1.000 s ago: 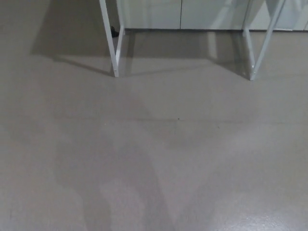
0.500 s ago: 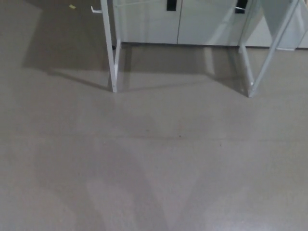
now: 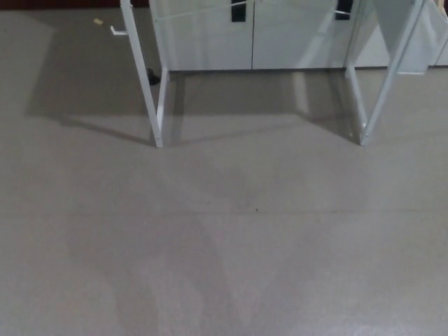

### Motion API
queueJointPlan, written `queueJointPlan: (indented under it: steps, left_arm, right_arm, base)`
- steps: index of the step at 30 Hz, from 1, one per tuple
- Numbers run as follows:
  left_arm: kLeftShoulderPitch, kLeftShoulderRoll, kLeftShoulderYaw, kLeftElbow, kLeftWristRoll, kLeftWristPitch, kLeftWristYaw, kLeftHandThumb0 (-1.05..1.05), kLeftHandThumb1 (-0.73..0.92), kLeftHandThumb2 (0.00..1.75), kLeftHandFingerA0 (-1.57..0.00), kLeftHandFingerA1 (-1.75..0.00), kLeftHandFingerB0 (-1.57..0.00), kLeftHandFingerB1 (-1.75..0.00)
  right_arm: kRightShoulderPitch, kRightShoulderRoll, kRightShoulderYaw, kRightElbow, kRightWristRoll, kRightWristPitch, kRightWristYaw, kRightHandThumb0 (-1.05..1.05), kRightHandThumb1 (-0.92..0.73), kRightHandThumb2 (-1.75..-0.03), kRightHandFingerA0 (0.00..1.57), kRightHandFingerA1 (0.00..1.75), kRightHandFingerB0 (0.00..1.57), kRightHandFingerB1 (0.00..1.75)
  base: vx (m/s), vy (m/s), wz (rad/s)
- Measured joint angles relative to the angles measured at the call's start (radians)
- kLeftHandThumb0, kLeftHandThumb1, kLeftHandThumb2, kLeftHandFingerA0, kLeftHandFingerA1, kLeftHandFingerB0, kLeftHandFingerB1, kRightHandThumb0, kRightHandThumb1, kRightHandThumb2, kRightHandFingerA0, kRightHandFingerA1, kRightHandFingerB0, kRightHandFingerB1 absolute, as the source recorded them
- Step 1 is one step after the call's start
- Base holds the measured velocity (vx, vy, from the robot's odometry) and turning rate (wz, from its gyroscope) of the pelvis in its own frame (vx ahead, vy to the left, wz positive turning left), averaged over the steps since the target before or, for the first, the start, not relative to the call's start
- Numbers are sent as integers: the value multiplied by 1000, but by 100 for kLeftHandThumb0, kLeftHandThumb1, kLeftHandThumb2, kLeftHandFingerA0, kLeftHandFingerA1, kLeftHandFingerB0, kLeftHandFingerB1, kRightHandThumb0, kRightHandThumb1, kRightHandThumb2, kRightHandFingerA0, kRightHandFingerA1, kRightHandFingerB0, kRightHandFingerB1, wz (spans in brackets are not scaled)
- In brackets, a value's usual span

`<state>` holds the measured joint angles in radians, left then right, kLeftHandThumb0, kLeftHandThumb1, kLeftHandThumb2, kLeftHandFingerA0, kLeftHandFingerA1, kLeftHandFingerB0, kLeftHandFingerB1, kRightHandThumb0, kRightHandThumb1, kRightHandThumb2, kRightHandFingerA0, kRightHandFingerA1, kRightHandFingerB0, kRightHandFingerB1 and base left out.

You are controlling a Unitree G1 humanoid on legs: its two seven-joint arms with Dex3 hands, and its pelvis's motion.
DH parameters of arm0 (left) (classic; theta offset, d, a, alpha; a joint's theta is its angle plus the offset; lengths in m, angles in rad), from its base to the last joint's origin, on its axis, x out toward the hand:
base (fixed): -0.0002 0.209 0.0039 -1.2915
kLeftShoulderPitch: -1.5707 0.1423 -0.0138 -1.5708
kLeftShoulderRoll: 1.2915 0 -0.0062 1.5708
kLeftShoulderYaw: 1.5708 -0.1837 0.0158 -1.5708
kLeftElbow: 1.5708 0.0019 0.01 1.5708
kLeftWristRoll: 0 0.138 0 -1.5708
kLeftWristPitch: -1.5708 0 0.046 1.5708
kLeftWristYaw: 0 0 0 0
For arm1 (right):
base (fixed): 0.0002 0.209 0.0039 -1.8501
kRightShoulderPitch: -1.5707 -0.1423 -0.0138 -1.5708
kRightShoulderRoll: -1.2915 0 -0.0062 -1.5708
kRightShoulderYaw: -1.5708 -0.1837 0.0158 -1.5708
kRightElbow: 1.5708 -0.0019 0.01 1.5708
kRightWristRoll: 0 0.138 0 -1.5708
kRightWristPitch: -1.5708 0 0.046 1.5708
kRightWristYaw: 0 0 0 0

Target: The robot walk towards a table in front and click the button on the base of the boilling pot using its left middle finger

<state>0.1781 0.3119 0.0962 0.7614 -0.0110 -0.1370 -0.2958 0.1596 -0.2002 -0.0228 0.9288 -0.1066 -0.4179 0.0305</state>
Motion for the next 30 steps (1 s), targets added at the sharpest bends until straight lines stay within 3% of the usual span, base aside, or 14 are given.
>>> queueJointPlan:
  steps: [14,30]
  left_arm:
    - [0,10,-3,2,0,0,6,-17,52,55,-56,-45,-43,-35]
    - [9,9,-17,-7,7,-9,12,-18,52,55,-58,-45,-43,-35]
  right_arm:
    - [2,4,20,-7,-16,-6,-8,-22,-48,-54,86,57,55,48]
    - [-2,-10,33,5,-34,-17,-29,-23,-47,-54,88,58,56,48]
  base:
    - [106,95,3]
    - [107,-116,1]
